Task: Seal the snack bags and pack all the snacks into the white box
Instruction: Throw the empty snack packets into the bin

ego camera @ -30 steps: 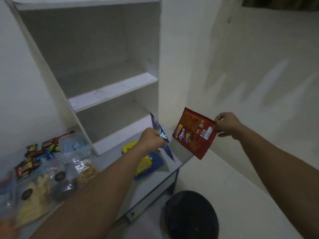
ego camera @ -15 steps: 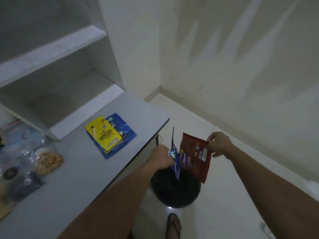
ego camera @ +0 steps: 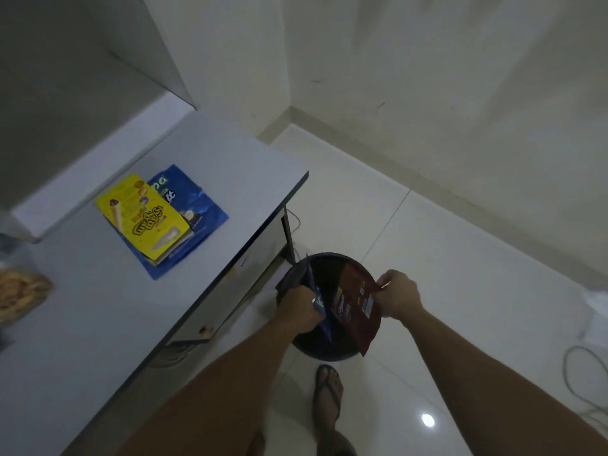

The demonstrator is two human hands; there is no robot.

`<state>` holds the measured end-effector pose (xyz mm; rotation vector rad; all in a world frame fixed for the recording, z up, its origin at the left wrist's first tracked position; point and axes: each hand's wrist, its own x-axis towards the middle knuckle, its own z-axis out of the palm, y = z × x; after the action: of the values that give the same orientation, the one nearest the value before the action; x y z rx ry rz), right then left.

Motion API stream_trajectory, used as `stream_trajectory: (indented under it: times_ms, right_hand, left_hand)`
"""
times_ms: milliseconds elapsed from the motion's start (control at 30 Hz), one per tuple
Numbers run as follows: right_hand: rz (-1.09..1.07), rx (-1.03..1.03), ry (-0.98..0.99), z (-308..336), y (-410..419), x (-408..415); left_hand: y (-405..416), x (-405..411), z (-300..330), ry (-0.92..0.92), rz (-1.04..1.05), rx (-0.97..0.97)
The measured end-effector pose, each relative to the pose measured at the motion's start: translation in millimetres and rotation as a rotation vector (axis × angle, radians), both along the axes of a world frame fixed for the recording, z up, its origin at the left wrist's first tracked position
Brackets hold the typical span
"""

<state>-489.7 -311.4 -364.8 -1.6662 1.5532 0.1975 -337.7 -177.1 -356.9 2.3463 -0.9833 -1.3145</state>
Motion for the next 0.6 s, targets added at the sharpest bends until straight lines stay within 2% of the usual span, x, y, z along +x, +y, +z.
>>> stream_trajectory:
  times_ms: [267, 433, 600]
  right_hand:
    - [0.069, 0.003, 0.024, -14.2, 0.0, 10.8]
    - [0.098, -0.019, -0.003, 20.9, -11.9, 27.4]
    - [0.164, -0.049, -0.120, 74.7, -24.9, 71.7]
  left_hand:
    - [1.8, 18.1, -9.8, -0.028, -0.057, 0.020]
    - [-2.4, 41.9, 28.8, -0.065, -0.051, 0.025]
    - [-7.3, 68.5, 83.7, -0.086, 0.046, -0.037]
